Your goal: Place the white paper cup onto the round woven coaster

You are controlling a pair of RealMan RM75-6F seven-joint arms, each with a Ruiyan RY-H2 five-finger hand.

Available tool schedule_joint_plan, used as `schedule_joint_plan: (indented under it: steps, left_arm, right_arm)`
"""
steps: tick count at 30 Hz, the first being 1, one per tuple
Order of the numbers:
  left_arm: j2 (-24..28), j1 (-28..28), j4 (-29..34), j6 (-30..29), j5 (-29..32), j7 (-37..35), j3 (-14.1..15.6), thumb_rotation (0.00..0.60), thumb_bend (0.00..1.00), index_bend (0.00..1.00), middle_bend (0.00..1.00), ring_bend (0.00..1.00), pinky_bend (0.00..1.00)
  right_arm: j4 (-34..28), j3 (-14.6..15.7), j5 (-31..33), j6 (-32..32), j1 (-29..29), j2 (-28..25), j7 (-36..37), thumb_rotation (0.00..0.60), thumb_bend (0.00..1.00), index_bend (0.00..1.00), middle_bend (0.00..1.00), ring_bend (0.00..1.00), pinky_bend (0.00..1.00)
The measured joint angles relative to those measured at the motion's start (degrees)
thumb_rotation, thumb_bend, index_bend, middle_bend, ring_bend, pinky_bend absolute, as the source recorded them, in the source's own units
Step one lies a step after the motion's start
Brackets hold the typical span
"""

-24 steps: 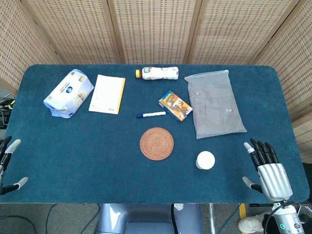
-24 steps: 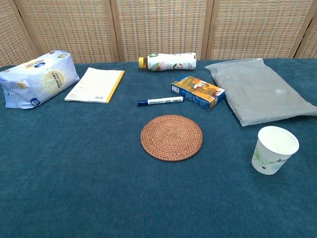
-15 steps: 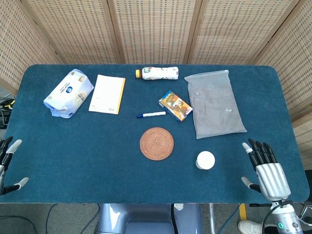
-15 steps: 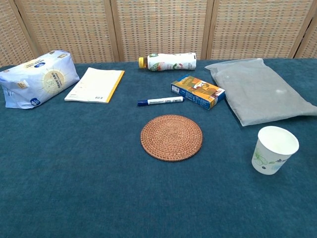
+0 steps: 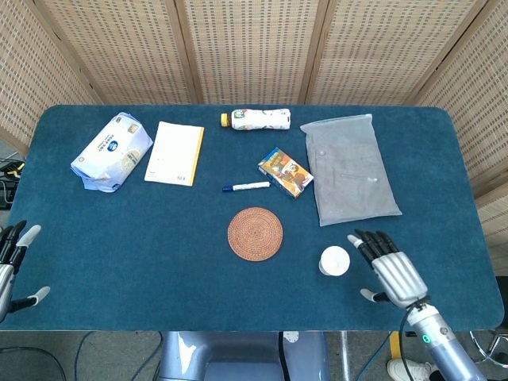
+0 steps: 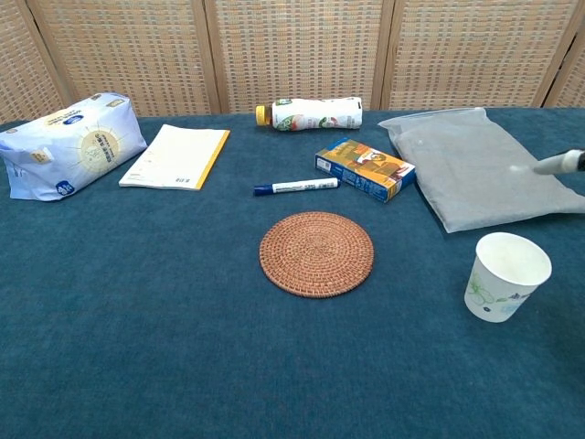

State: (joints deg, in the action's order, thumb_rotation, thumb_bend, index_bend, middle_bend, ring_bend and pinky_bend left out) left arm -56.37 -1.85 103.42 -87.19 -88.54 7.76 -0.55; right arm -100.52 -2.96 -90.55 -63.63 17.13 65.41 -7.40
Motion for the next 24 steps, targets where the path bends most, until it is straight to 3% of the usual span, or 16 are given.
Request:
schedule_joint_plan:
  steps: [7,13,18,24]
  left_arm:
    - [0.16,-0.65,0.04,1.41,1.49,-0.29,-0.43,0.600,0.00,0.00,0.00,0.00,0.00]
    - [0.29,-1.01,0.08,2.06,2.00,-0.50,-0.51,0.600,0.00,0.00,0.00,0.00,0.00]
    - [0.43,-1.24,0.04,2.62,2.45,-0.85,-0.56,0.600,0.00,0.00,0.00,0.00,0.00]
    - [0.44,-1.46,0.08,2.98,2.59,-0.75,-0.52,0.600,0.00,0.00,0.00,0.00,0.00]
  right_arm:
    - [2.52,-0.54,2.90,9.47,6.75,3.04,1.14,0.600,0.00,0.05,0.01,0.00,0.02]
    - [5.65,-1.15,6.99,13.41,9.33,5.88,-0.60,0.600,0.00,0.16,0.17,0.16,0.29]
    - [8.86,-1.62,8.89,13.52,10.24,8.35,-2.69,0.600,0.05,0.39,0.42,0.44,0.59]
    - [10.95,-1.85,9.13,11.46,10.67,10.05,-4.77,0.600,0.12,0.45,0.50,0.51,0.66]
